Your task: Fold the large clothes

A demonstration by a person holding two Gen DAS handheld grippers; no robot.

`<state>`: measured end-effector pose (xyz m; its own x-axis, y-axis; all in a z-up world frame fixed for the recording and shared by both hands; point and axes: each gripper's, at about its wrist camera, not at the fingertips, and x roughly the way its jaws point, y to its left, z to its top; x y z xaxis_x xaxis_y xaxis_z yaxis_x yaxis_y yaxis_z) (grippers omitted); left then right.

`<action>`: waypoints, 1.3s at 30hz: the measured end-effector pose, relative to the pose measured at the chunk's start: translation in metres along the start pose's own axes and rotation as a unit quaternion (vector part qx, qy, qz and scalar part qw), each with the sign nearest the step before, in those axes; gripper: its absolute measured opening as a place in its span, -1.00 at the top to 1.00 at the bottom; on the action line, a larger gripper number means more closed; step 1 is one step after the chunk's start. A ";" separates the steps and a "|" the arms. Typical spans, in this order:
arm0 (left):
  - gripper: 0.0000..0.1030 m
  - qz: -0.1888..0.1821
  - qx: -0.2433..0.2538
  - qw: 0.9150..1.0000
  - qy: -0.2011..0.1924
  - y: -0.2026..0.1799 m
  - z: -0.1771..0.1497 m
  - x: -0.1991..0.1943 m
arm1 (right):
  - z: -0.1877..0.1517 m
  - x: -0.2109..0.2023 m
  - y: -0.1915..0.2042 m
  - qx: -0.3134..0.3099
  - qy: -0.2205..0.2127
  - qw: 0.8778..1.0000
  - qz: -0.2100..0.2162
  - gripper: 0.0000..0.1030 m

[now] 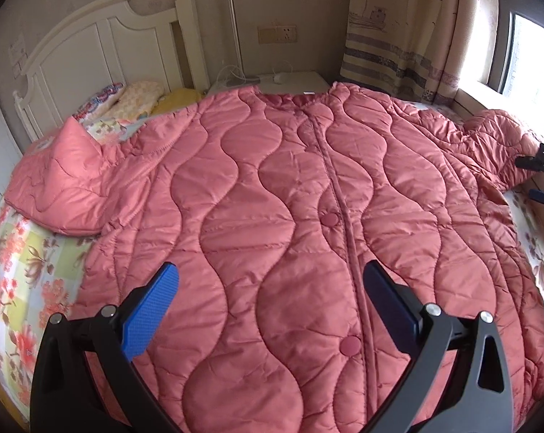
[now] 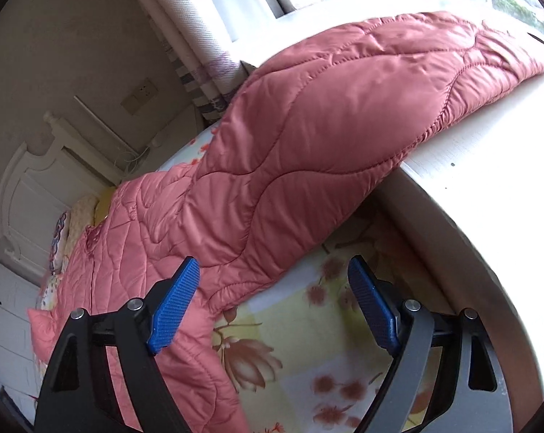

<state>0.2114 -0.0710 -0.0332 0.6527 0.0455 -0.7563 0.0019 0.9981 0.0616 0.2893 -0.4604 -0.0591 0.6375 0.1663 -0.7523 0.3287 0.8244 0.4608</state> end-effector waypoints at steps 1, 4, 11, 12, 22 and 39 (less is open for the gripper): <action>-0.96 -0.002 -0.005 1.000 0.002 0.001 0.000 0.000 | 0.001 0.002 -0.002 0.004 0.001 1.000 0.001 -0.57; -0.96 0.003 -0.012 1.000 0.002 0.003 0.000 0.001 | 0.007 0.007 0.004 -0.015 -0.003 1.000 -0.006 -0.51; -0.96 -0.025 0.000 0.998 0.050 0.002 0.003 0.006 | 0.024 0.015 0.003 0.009 -0.030 0.999 0.014 -0.37; -0.96 -0.033 0.005 0.998 0.048 0.001 0.001 0.005 | 0.025 0.015 0.002 0.014 -0.036 0.999 0.014 -0.34; -0.75 -0.044 0.004 0.997 0.063 0.001 -0.015 0.009 | 0.031 0.007 -0.006 0.006 -0.094 0.995 0.012 0.50; -0.78 -0.047 -0.015 0.995 0.085 0.050 -0.023 0.033 | 0.041 -0.046 0.135 -0.249 -0.212 0.929 -0.171 0.76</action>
<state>0.2151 -0.0185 -0.0700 0.5128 -0.0444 -0.8573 0.0325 0.9990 -0.0322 0.3329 -0.3785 0.0572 0.8071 -0.2933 -0.5124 0.2672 0.9554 -0.1259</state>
